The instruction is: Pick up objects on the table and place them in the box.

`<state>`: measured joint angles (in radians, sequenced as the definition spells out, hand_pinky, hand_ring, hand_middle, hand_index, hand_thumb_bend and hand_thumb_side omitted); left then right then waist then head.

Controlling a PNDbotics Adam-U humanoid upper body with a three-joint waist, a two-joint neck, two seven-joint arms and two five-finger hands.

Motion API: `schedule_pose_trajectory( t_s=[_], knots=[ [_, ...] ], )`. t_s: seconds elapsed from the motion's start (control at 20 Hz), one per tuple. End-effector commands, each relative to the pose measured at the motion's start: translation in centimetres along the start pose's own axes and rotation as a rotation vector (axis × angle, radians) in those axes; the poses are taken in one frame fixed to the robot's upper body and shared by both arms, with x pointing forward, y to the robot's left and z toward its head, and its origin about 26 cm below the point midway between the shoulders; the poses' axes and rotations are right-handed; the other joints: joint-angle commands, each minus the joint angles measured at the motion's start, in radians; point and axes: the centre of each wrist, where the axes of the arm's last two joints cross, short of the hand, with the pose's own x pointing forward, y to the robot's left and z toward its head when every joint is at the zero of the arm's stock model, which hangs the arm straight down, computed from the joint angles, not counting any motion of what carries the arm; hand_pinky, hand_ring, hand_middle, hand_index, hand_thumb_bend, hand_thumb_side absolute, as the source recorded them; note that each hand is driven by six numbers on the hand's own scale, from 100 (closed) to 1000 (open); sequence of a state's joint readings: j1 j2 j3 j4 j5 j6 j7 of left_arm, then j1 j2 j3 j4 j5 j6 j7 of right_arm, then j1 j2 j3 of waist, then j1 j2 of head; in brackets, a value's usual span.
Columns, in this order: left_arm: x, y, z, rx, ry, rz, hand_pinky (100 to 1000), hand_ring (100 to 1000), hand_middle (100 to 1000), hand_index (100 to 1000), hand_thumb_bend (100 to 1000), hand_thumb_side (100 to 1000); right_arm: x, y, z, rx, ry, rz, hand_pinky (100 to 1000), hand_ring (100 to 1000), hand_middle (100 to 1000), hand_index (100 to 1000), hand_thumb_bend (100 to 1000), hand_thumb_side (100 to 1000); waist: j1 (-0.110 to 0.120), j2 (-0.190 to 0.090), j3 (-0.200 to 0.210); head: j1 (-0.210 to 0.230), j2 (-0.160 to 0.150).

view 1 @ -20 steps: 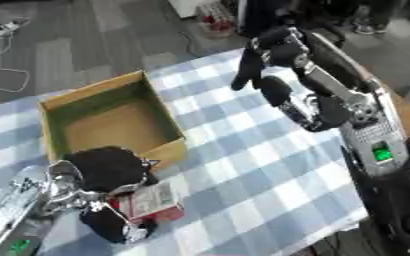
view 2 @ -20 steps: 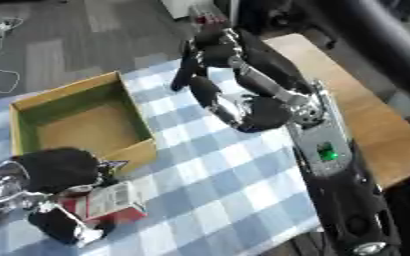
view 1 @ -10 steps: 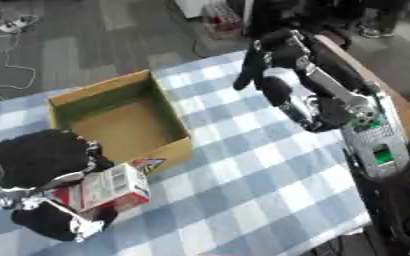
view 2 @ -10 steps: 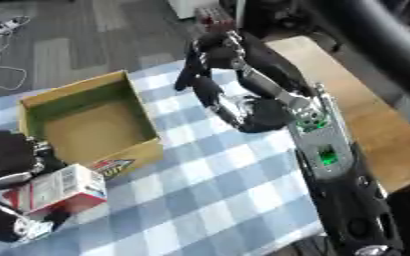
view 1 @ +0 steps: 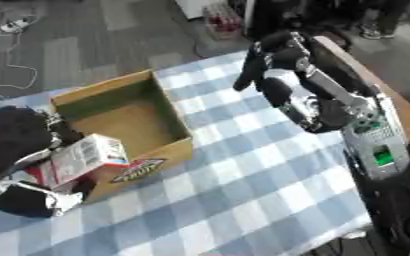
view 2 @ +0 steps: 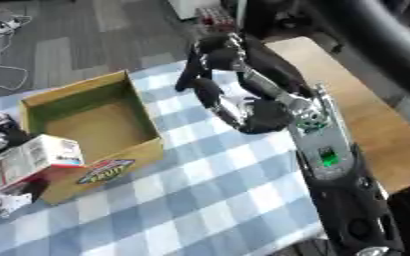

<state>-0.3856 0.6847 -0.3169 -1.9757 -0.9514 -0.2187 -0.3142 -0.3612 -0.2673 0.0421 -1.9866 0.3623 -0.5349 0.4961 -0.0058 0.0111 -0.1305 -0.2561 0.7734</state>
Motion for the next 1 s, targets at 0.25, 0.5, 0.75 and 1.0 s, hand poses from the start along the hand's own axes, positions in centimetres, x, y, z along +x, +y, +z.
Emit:
schedule_pose_trajectory(
  t_s=[0.25, 0.5, 0.75, 1.0],
  knots=[
    [-2.5, -5.5, -0.7, 0.125, 0.092, -0.041, 100, 100, 120, 388, 100, 641, 0.2, -0.8, -0.5, -0.004, -0.026, 0.029, 384, 349, 475, 625, 100, 1000, 0.001, -0.010, -0.012, 0.004, -0.003],
    [-5.3, -11.5, 0.0, -0.039, 0.154, -0.089, 100, 139, 337, 536, 100, 819, 0.3, -0.8, -0.6, -0.007, -0.034, 0.026, 384, 349, 475, 625, 100, 1000, 0.001, -0.008, -0.018, 0.007, -0.003],
    [-6.1, -14.8, 0.9, -0.289, 0.116, 0.011, 1000, 905, 935, 928, 166, 1000, 0.3, -0.8, -0.7, -0.006, -0.036, 0.024, 384, 349, 475, 626, 100, 1000, 0.000, -0.006, -0.019, 0.003, -0.003],
    [-5.4, -10.8, -0.2, -0.117, 0.045, 0.048, 945, 886, 925, 946, 153, 1000, 0.3, -0.8, -0.6, -0.002, -0.033, 0.023, 384, 349, 475, 626, 100, 1000, -0.001, -0.008, -0.015, -0.001, -0.003]
  ],
)
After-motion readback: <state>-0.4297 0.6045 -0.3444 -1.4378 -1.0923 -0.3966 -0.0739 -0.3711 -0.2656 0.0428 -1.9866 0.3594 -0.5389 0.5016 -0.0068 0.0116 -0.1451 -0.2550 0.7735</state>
